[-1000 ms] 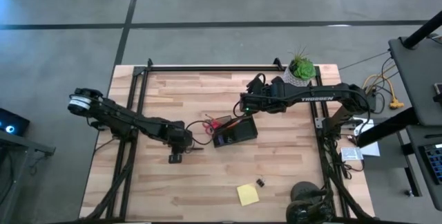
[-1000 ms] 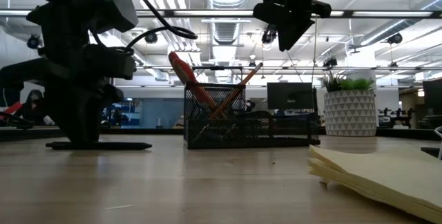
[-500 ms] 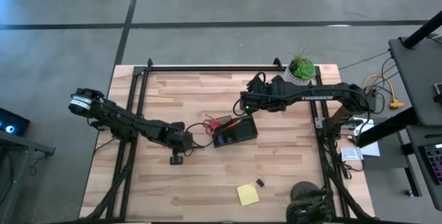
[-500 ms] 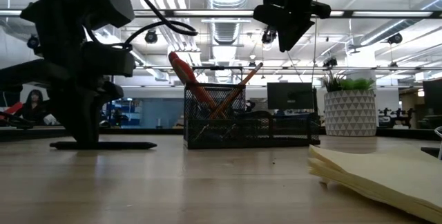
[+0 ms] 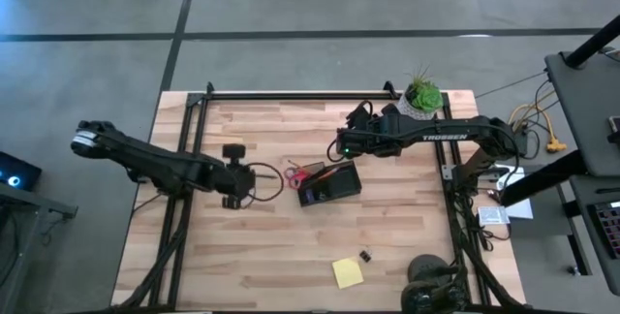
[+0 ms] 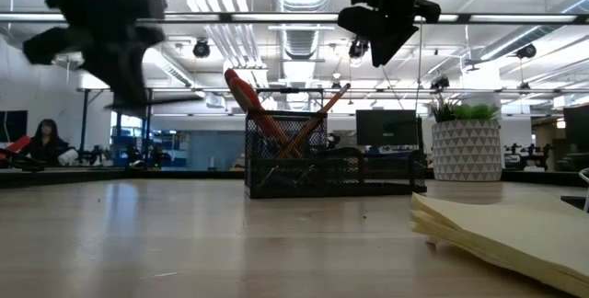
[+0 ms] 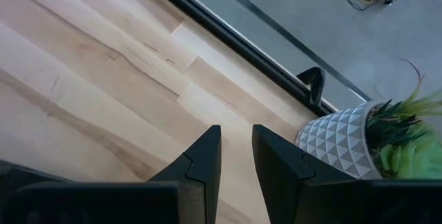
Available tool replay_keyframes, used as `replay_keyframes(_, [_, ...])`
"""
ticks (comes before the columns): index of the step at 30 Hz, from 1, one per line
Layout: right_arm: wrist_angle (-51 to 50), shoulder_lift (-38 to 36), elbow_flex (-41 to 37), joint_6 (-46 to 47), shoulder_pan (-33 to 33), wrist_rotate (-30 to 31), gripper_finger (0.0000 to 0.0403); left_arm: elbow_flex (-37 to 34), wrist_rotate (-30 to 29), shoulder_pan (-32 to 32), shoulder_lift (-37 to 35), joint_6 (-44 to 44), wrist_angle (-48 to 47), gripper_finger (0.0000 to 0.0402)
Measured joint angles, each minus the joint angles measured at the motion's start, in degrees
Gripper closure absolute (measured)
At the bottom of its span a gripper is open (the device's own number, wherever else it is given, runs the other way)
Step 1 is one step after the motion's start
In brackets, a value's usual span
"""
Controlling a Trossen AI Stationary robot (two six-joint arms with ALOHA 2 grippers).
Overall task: Pick and place office supplies into organizer
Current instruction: Put the pen into the top left section of the desk organizer
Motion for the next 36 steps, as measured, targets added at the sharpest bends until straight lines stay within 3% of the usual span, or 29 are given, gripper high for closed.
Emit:
replay_keyframes(6, [-0.9, -0.1, 0.0, -0.2, 0.0, 0.1, 0.0326, 7.9, -7.8, 1.6, 1.5, 6.0, -1.5, 0.0395])
replay_keyframes(9, [-2.2, -0.1, 0.0, -1.2, 0.2, 0.4, 0.0326, 13.3, -13.8, 1.5, 5.8, 13.8, -1.4, 0.0395])
replay_keyframes(13, [-3.6, -0.1, 0.0, -3.0, 0.8, 0.4, 0.0326, 19.1, -21.2, 1.8, 12.4, 30.5, -4.4, 0.0395])
replay_keyframes(18, [-4.4, -0.1, 0.0, -2.2, 1.1, 0.1, 0.0326, 22.6, -24.4, 1.9, 19.4, 55.3, -4.6, 0.0395])
replay_keyframes(21, [-4.5, -0.1, 0.0, -2.1, 1.2, -0.2, 0.0326, 24.3, -25.5, 1.9, 22.0, 65.0, -2.8, 0.0392])
replay_keyframes(28, [-4.5, -0.1, 0.0, 0.4, 1.2, -1.0, 0.0326, 28.2, -29.7, 2.3, 23.8, 71.3, 0.9, 0.0388])
replay_keyframes(36, [-4.5, -0.1, 0.0, 0.5, 1.2, -3.4, 0.0326, 28.8, -29.8, 2.5, 25.0, 78.6, 10.1, 0.0386])
